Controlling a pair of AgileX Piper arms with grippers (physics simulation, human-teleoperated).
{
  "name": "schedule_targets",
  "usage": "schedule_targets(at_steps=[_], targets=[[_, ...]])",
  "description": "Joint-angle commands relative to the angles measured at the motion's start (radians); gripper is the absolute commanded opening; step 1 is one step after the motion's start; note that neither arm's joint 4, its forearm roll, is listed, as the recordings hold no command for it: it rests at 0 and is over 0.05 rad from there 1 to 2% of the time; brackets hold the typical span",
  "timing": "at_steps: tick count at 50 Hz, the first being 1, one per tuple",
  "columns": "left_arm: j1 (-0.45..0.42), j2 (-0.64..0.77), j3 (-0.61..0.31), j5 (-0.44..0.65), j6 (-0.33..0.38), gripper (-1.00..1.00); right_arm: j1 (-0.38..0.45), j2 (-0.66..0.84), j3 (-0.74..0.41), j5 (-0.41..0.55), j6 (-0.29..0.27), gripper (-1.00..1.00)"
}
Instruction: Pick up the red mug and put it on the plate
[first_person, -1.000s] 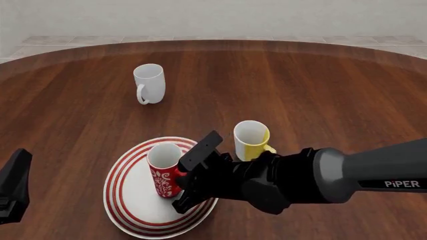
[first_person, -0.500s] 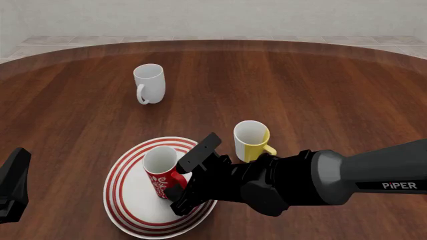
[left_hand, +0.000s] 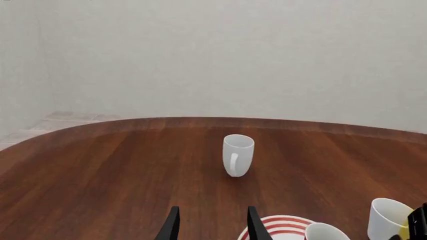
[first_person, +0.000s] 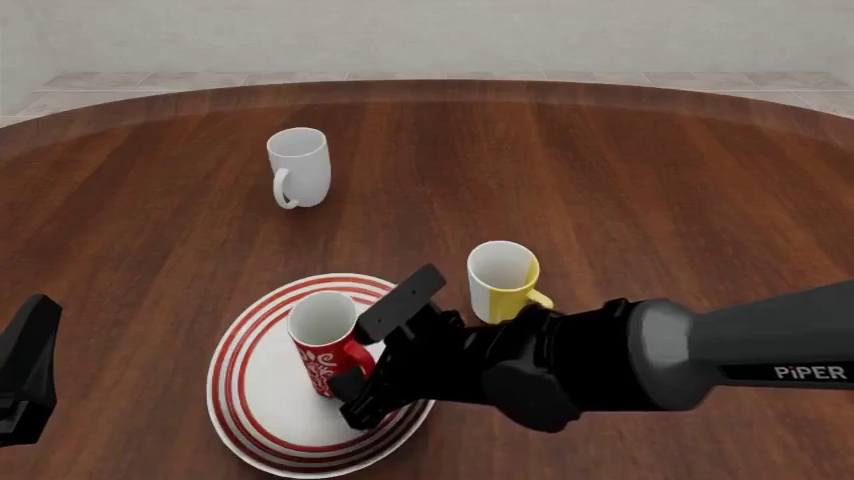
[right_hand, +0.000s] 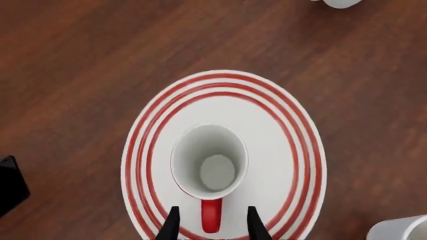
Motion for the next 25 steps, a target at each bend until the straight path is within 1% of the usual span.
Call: schedule_targets(at_steps=[1, 2, 3, 4, 5, 6, 7, 8, 9, 10, 11, 12, 14, 15, 17, 18, 19, 20, 22, 23, 24, 25], targets=[[-0.001, 0.000, 0.001, -0.004, 0.004, 1.00, 0.001, -0.048, 0.007, 0.022, 0.015, 1.00], [-0.001, 0.000, 0.005, -0.008, 0.004, 1.00, 0.001, -0.055, 0.008, 0.025, 0.008, 1.00], [0.000, 0.000, 0.005, -0.008, 0.004, 1.00, 0.020, -0.063, 0.014, 0.025, 0.013, 1.00], [0.000, 0.000, 0.001, -0.004, 0.004, 1.00, 0.022, -0.081, 0.015, 0.036, 0.020, 1.00], [-0.001, 0.000, -0.001, -0.003, 0.005, 1.00, 0.013, -0.096, 0.016, 0.044, 0.010, 1.00], [-0.001, 0.000, -0.001, -0.003, 0.006, 1.00, 0.024, -0.128, 0.019, 0.057, 0.008, 1.00], [-0.001, 0.000, 0.003, -0.007, 0.006, 1.00, 0.044, -0.152, 0.022, 0.067, 0.024, 1.00], [-0.001, 0.000, 0.007, -0.010, 0.005, 1.00, 0.044, -0.165, 0.020, 0.085, 0.018, 1.00], [-0.001, 0.000, 0.003, -0.007, 0.006, 1.00, 0.034, -0.188, 0.020, 0.099, -0.018, 1.00], [-0.003, 0.000, 0.004, -0.009, 0.008, 1.00, 0.028, -0.217, 0.014, 0.130, -0.021, 1.00], [-0.003, 0.000, 0.003, -0.008, 0.009, 1.00, 0.018, -0.246, 0.013, 0.146, -0.034, 1.00], [-0.004, 0.000, 0.003, -0.008, 0.011, 1.00, 0.005, -0.283, 0.010, 0.174, -0.059, 1.00], [-0.006, 0.000, 0.003, -0.009, 0.014, 1.00, -0.012, -0.337, 0.007, 0.212, -0.079, 1.00], [-0.007, 0.000, -0.001, -0.005, 0.015, 1.00, -0.003, -0.381, 0.002, 0.238, -0.088, 1.00], [-0.010, 0.000, -0.003, -0.003, 0.018, 1.00, -0.042, -0.437, -0.002, 0.281, -0.126, 1.00], [-0.011, 0.000, -0.004, -0.003, 0.020, 1.00, -0.033, -0.461, -0.007, 0.295, -0.122, 1.00], [-0.013, 0.000, -0.009, 0.002, 0.024, 1.00, -0.052, -0.515, -0.013, 0.329, -0.138, 1.00], [-0.013, 0.000, -0.009, 0.002, 0.024, 1.00, -0.052, -0.515, -0.013, 0.329, -0.138, 1.00], [-0.016, 0.000, -0.007, -0.002, 0.029, 1.00, -0.067, -0.565, -0.022, 0.375, -0.168, 1.00], [-0.017, 0.000, -0.007, -0.004, 0.032, 1.00, -0.085, -0.592, -0.018, 0.380, -0.177, 1.00], [-0.017, 0.000, -0.007, -0.004, 0.032, 1.00, -0.085, -0.593, -0.018, 0.380, -0.177, 1.00], [-0.016, 0.000, -0.011, -0.001, 0.034, 1.00, -0.097, -0.632, -0.018, 0.404, -0.198, 1.00]])
